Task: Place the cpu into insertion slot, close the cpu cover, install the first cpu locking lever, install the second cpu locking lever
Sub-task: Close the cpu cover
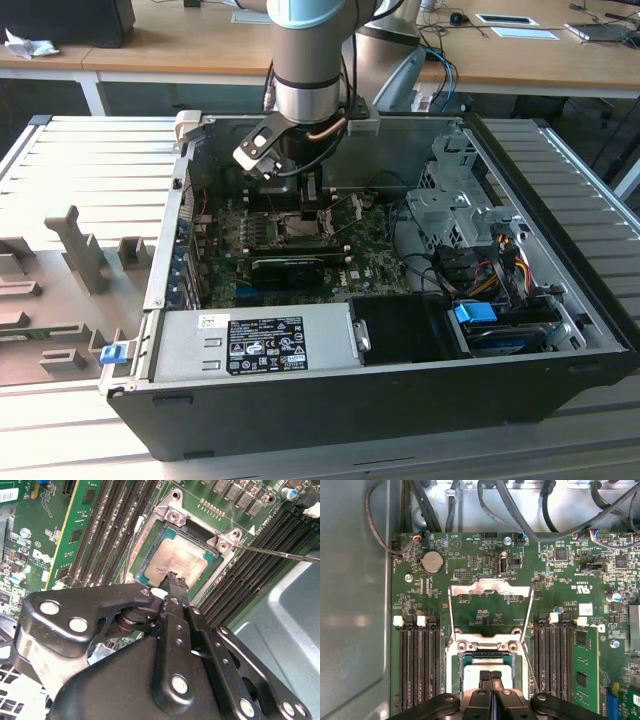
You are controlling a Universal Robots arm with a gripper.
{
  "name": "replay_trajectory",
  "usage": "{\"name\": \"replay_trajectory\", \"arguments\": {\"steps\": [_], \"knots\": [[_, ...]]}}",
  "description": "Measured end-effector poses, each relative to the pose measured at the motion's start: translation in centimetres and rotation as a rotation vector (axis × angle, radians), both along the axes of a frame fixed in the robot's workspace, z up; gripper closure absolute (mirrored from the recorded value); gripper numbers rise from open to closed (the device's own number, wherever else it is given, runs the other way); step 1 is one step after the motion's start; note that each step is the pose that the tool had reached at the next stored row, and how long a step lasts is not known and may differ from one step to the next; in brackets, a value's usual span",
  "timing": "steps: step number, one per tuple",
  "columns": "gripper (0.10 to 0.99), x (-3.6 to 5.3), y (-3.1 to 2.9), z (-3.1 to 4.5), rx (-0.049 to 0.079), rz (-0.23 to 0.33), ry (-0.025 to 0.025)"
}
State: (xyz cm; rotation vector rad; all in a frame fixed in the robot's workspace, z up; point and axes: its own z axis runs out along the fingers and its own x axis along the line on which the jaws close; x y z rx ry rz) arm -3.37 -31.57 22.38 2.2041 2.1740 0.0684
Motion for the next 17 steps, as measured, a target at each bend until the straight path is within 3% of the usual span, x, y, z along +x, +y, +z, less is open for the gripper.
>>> {"name": "replay_trajectory", "arguments": {"steps": [17], "knots": [[0.980, 0.06, 0.00, 1.05, 0.000, 0.000, -0.0001]]}}
